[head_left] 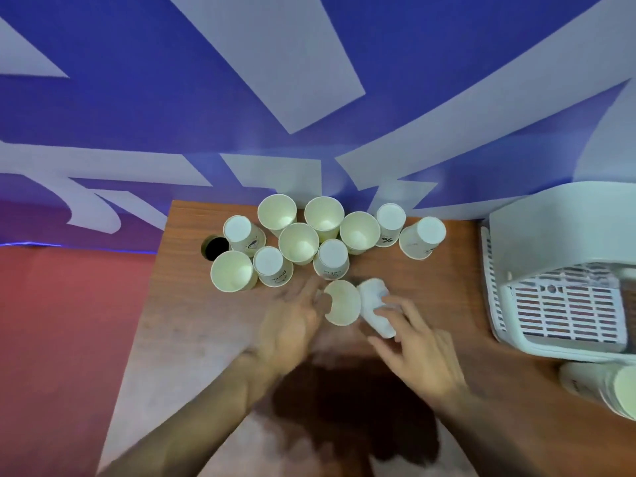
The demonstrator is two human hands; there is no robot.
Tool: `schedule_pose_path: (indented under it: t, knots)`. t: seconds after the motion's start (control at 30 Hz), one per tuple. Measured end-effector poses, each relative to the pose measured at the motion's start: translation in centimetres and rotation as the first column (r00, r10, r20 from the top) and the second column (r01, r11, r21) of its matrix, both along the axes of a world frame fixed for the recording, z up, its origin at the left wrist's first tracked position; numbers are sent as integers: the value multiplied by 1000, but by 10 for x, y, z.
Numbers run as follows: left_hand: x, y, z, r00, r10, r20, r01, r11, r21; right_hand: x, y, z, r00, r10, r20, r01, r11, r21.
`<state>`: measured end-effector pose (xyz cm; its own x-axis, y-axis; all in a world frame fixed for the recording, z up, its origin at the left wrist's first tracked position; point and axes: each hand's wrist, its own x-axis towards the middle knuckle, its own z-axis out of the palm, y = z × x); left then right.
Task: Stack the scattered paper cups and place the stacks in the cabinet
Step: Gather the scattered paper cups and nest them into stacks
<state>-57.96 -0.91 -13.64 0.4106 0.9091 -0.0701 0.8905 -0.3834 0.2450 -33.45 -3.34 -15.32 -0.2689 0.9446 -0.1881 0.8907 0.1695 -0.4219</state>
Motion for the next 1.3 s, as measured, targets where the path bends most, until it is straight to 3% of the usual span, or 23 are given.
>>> schedule_pose_path:
  t: [0.07,0.17,0.3,0.4,0.5,0.6,0.73,0.87,1.03,1.3]
  knots:
    - [10,-23,-5,984,171,48,-170,985,-31,7,-19,-6,997,-55,-55,56,998,21]
    - [22,-37,-13,965,262,35,-258,962,-94,9,-6,-1,992,-115,-51,118,991,59]
    - [35,-41,-12,990,110,-93,-113,993,-24,10,25,3,966,191,173,-198,980,26]
    - [36,-39,-11,989,18,-144,-16,1000,13,13,38,1,888,434,154,-419,900,-123]
    - [32,-41,-13,986,50,-157,-53,998,-18,13,32,0,875,481,58,-456,858,-238]
    - [38,-51,-11,985,66,-159,-69,997,-13,14,24,6,885,463,48,-447,875,-186]
    - [53,-62,-1,990,87,-114,-76,993,95,24,-3,25,962,273,34,-273,962,-7]
    - [106,-61,37,997,72,-3,-71,988,140,78,-50,38,994,-26,-108,32,998,59]
    - [192,-63,82,987,-81,141,38,958,285,166,-86,84,968,-171,-182,212,947,242]
    - [337,-75,114,920,-280,273,198,936,292,309,-122,109,895,-397,-202,445,817,367]
